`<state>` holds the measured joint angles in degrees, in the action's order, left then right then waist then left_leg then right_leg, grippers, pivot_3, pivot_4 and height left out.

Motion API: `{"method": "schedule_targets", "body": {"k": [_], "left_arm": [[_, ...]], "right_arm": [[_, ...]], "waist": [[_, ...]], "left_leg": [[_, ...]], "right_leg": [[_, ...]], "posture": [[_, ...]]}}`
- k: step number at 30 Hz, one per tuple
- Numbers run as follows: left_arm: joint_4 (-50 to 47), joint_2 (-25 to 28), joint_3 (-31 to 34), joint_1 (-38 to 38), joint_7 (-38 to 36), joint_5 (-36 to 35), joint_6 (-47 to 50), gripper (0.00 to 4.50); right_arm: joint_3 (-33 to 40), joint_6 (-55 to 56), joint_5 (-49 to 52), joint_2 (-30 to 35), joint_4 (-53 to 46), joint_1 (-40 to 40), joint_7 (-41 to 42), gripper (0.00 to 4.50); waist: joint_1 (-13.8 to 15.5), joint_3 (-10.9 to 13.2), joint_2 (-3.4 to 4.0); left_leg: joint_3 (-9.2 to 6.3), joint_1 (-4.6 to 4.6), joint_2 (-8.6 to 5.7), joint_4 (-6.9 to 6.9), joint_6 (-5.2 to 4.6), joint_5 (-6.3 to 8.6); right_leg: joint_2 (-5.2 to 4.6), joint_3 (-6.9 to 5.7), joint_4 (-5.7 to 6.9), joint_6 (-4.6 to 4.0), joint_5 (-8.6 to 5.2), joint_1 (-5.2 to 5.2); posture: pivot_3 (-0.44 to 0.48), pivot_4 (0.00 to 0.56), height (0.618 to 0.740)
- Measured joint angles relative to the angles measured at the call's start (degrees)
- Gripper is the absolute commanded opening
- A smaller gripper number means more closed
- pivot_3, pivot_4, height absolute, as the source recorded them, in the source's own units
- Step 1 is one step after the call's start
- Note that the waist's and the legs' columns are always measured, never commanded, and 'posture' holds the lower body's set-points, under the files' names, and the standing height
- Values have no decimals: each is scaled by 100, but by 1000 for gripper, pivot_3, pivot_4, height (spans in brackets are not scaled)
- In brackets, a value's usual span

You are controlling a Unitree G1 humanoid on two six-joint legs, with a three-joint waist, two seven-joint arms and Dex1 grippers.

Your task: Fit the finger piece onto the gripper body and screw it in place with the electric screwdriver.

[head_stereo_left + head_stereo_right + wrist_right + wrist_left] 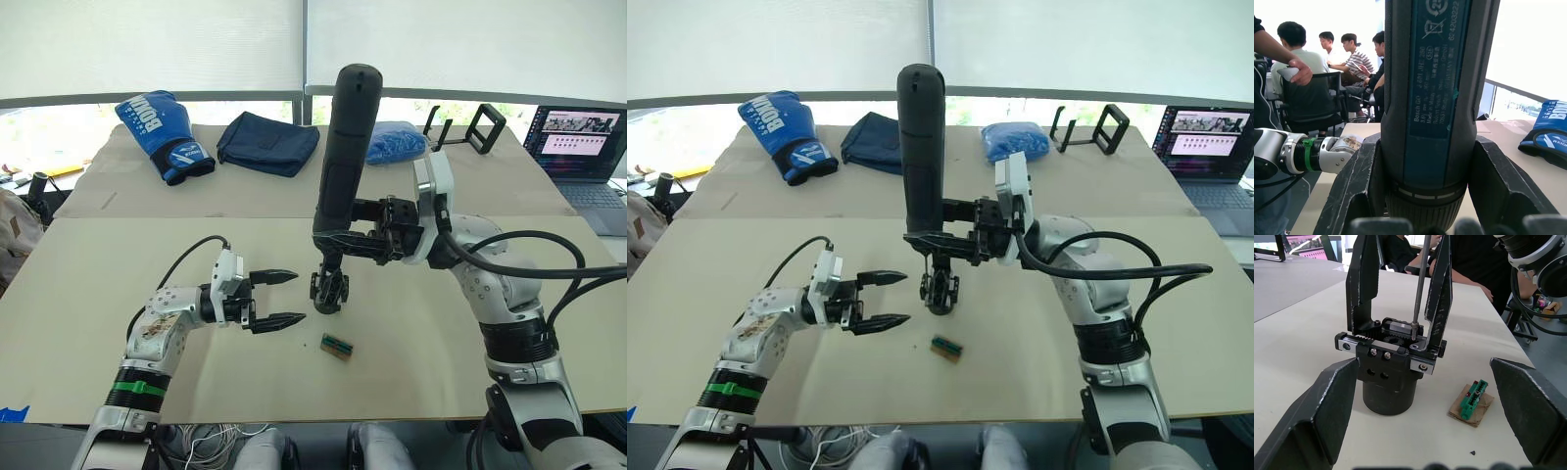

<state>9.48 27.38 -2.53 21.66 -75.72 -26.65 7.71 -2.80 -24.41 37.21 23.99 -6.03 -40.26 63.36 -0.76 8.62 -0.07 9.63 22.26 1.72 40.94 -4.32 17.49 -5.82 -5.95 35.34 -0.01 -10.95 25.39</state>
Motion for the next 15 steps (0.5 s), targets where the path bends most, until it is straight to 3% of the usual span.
{"method": "schedule_targets", "body": {"k": [15], "left_arm": [[-261, 1, -139, -114, 89, 7, 13, 4500]], "right_arm": [[-44, -22, -52, 24, -1, 11, 14, 1939]], "waist": [[1, 0, 0]], "left_leg": [[-1, 0, 0, 0, 1, 0]], "right_leg": [[0, 1, 2, 0, 0, 0]], "posture": [[0, 150, 740]]}}
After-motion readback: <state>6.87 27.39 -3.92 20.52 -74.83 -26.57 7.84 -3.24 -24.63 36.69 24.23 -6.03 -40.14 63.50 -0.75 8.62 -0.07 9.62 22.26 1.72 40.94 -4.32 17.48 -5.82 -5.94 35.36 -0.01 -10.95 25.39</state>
